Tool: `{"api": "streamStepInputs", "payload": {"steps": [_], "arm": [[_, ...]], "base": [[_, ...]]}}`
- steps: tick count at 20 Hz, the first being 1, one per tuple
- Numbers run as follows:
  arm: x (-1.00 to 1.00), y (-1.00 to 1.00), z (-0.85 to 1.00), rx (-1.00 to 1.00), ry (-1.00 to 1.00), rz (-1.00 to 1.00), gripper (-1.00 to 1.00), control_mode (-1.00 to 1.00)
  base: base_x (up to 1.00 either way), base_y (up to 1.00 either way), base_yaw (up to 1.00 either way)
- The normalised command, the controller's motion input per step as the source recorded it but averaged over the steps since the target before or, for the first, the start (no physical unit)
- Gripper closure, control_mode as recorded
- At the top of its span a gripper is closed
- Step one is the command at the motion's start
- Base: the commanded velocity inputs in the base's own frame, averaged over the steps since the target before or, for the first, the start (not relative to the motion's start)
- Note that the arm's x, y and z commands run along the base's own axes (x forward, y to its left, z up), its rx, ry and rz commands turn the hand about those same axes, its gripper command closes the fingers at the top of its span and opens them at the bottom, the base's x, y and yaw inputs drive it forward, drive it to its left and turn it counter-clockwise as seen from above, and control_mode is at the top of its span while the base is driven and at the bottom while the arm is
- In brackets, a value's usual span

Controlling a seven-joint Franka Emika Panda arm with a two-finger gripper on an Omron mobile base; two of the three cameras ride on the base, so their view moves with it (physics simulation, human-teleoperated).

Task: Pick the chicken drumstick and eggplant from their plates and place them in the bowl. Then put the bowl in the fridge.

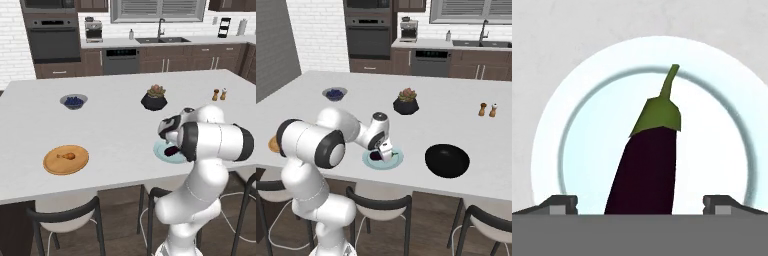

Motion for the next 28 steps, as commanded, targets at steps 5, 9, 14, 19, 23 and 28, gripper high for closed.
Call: {"api": "streamStepInputs", "payload": {"steps": [5,9,14,19,23,28], "arm": [[0.05,0.00,-0.54,0.00,0.11,0.00,-1.00,-1.00],[0.05,0.00,-0.15,0.00,0.06,0.00,1.00,-1.00],[0.00,0.00,0.04,0.00,0.00,0.00,1.00,-1.00],[-0.29,-0.14,0.49,0.00,-0.08,-0.01,1.00,-1.00],[-0.60,-0.55,1.00,0.00,-0.26,-0.09,1.00,-1.00],[-0.38,-0.82,1.00,-0.02,-0.20,-0.19,1.00,-1.00]], "base": [[0.00,0.00,0.00],[0.00,0.00,0.00],[0.00,0.00,0.00],[0.00,0.00,0.00],[0.00,0.00,0.00],[0.00,0.00,0.00]]}}
